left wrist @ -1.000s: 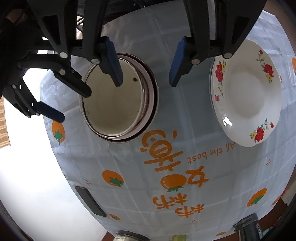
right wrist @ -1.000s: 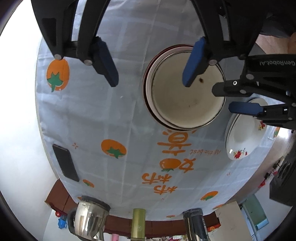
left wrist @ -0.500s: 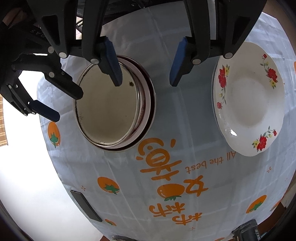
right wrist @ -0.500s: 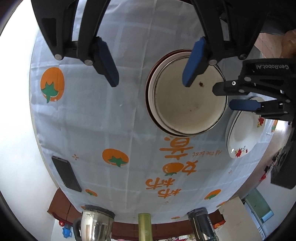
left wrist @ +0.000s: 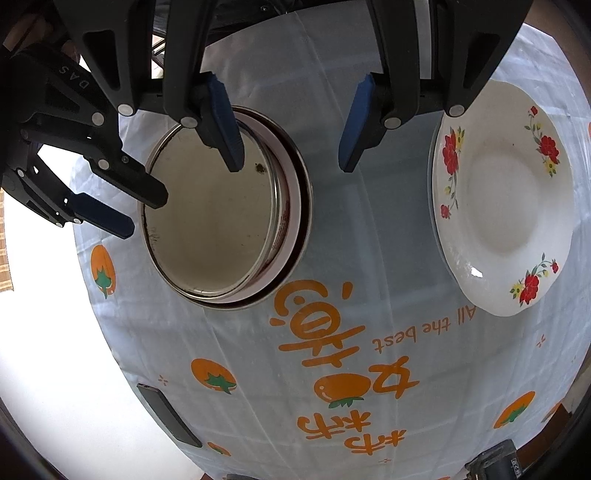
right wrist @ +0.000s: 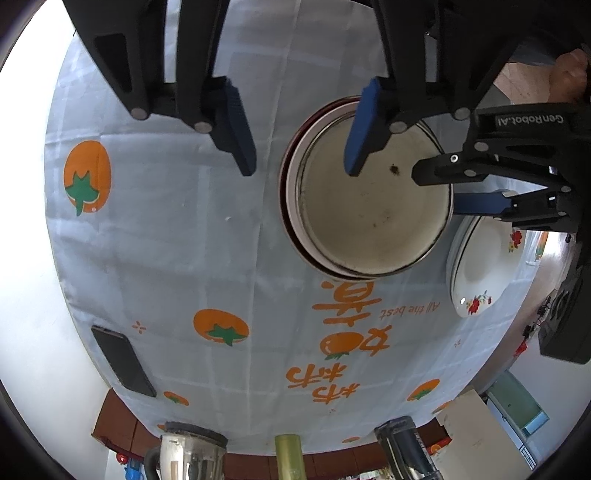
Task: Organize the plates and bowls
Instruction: 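Close both grippers on the nested bowl stack's rim and lift it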
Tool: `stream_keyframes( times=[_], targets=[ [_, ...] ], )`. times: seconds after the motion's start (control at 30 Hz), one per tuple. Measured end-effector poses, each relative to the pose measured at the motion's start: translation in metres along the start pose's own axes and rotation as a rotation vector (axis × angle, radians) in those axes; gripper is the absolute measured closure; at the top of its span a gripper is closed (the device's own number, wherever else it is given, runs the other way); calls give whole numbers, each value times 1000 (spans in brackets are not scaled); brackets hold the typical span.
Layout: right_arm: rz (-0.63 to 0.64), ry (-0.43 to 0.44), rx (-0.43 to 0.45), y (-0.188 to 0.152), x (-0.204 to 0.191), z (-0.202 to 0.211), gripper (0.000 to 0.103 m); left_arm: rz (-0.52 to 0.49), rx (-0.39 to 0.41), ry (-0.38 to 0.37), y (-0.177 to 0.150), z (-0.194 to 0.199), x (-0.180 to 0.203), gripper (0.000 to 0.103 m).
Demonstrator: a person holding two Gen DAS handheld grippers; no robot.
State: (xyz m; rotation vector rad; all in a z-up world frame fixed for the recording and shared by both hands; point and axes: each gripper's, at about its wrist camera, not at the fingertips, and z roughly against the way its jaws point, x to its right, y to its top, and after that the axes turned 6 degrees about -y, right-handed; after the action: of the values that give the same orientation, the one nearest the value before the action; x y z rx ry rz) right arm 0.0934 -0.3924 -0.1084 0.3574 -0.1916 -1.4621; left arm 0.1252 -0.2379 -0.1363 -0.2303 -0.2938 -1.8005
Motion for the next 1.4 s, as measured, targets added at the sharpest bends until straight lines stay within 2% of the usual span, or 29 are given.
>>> stream_keyframes(
  times=[0.1,0.2,0.27,0.33,0.5,1.4],
  targets=[
    [0,3,1,1,0,-1,56,4,-2,1,1,-1,-1,47],
    [2,7,-6,0,-2,-2,61,10,-7,-2,1,-4,-2,48],
    [1,13,-11,0,-2,-5,74,7,-10,-9,0,-3,-3,55],
    [5,5,-13,-1,-2,-5,76,2,-12,-28,0,-3,-1,70],
    [8,5,-11,-1,-2,-5,76,-25,-9,-2,-1,-3,5,70],
    [22,-9,-6,-1,-4,0,76,-30,0,-7,-5,4,8,71]
  ],
)
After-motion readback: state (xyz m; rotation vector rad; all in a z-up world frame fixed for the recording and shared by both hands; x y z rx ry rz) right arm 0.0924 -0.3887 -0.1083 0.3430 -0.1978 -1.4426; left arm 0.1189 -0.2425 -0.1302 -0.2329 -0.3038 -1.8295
